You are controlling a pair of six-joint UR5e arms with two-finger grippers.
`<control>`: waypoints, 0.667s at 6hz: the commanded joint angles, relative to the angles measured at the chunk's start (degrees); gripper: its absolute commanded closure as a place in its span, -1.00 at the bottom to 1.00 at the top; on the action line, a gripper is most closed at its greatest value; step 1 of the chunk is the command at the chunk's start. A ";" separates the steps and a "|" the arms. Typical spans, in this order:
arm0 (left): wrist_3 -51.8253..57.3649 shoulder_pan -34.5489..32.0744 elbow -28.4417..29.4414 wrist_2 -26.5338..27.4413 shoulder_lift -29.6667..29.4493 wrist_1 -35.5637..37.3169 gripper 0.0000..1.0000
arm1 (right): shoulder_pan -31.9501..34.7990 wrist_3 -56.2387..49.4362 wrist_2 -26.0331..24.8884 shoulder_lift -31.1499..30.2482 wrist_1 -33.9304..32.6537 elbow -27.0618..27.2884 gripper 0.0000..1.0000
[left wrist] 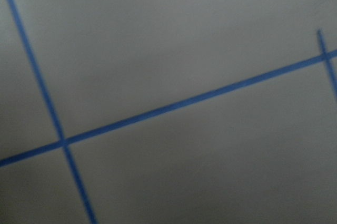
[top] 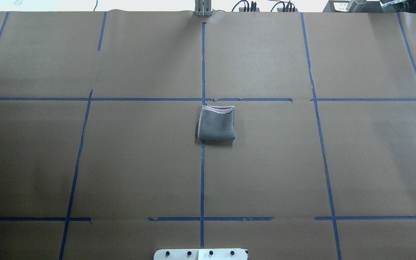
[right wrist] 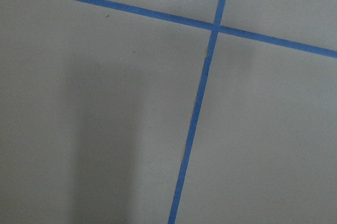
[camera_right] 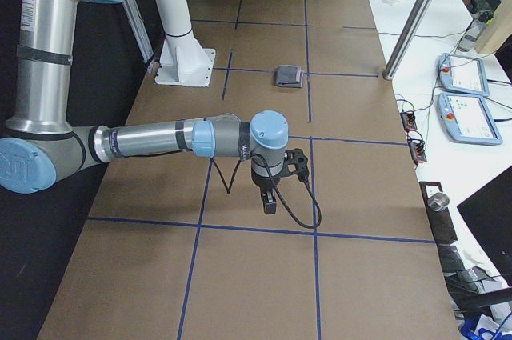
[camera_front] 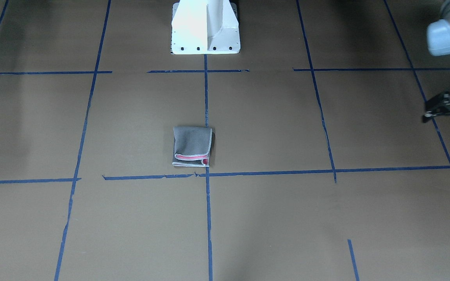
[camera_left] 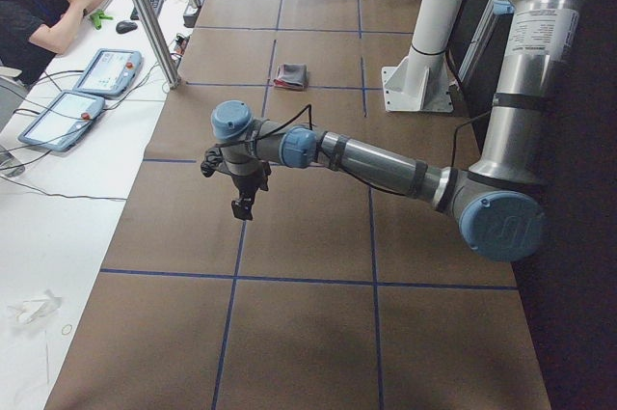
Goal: Fold towel twice with both arms
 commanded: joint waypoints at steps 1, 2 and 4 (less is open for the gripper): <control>3.48 -3.27 -1.03 0.25 7.58 -1.04 -1.00 | 0.08 1.33 -0.11 -0.52 0.14 -1.63 -1.00; 3.22 -3.27 -1.05 0.08 10.84 -1.22 -1.00 | 0.08 1.34 -0.02 -0.52 0.14 -1.73 -1.00; 2.87 -5.27 -1.31 0.17 10.53 -0.70 -1.00 | 0.08 1.34 0.16 -0.61 0.23 -1.64 -1.00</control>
